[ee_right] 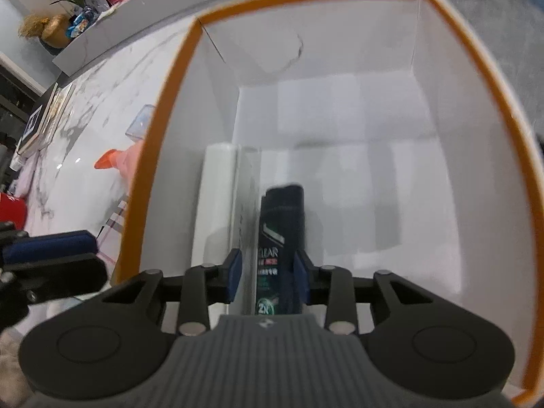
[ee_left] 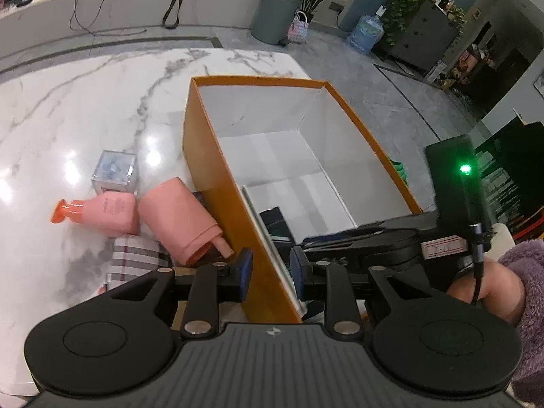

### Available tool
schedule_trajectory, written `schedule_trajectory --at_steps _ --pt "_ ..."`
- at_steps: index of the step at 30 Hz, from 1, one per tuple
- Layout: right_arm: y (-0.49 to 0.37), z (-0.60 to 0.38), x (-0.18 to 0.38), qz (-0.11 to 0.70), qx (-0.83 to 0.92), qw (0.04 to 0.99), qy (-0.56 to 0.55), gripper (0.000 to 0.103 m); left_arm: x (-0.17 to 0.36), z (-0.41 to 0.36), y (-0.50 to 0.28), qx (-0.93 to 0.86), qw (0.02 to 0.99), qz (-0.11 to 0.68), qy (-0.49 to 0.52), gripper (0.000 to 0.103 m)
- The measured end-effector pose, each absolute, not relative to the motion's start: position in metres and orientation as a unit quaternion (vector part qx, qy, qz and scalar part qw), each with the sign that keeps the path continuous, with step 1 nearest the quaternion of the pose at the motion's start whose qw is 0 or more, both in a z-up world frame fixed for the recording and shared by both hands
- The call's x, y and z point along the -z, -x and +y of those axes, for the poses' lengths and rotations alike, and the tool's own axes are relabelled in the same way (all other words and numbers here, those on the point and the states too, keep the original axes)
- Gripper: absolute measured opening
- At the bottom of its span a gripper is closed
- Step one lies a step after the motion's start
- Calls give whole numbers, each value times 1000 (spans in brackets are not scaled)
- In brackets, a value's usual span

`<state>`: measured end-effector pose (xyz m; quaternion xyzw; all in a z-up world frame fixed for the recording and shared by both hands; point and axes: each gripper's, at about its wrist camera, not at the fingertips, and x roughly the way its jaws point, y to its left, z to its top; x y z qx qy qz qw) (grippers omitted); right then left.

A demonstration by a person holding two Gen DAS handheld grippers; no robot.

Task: Organize rigid objects
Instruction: 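Grasp the yellow tape measure with the left gripper while the right gripper grasps the brown cardboard box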

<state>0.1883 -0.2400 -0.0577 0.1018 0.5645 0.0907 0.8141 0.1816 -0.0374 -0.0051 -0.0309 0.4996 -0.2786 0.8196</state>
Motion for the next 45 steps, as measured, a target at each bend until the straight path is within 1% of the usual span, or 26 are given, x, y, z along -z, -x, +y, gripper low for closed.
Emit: schedule_trajectory --at_steps 5,8,11,13,14,15,17,21,24,28,31,36,40,42,44,45 --pt "-176 -224 36 525 -104 843 -53 43 -4 -21 -171 269 833 482 23 29" --pt "-168 -211 23 496 -104 862 -16 43 -8 -8 -164 261 841 474 23 29" --pt "-159 -196 8 460 -115 880 -4 44 -11 8 -157 250 850 462 33 29" --pt "-154 -186 1 441 -124 889 2 51 -12 19 -154 239 857 456 40 29" --pt "-151 -179 -3 429 -129 894 5 58 -12 23 -153 234 859 453 40 29" --pt "-147 -174 -7 417 -135 899 10 60 -12 28 -152 228 864 448 40 29" --pt "-140 -158 -11 401 -146 904 24 60 -13 40 -150 218 870 441 43 32" --pt "-126 -126 -8 390 -173 903 54 60 -5 62 -146 201 874 439 58 33" --pt "-118 -110 1 404 -184 894 66 59 9 78 -146 191 869 450 75 33" --pt "-114 -95 14 417 -190 886 66 58 24 91 -146 186 861 464 90 40" --pt "-112 -83 24 425 -188 881 86 56 33 96 -147 189 854 474 105 41" --pt "-116 -73 37 440 -187 868 138 56 48 92 -153 202 838 501 81 43" --pt "-119 -68 42 439 -202 859 171 56 60 92 -152 224 817 528 52 50" --pt "-120 -66 45 439 -209 854 186 55 65 96 -151 233 809 537 48 55" --pt "-123 -66 46 439 -213 852 191 55 68 99 -150 240 804 543 36 62" --pt "-124 -68 47 438 -214 852 193 55 69 100 -149 243 801 546 30 63"
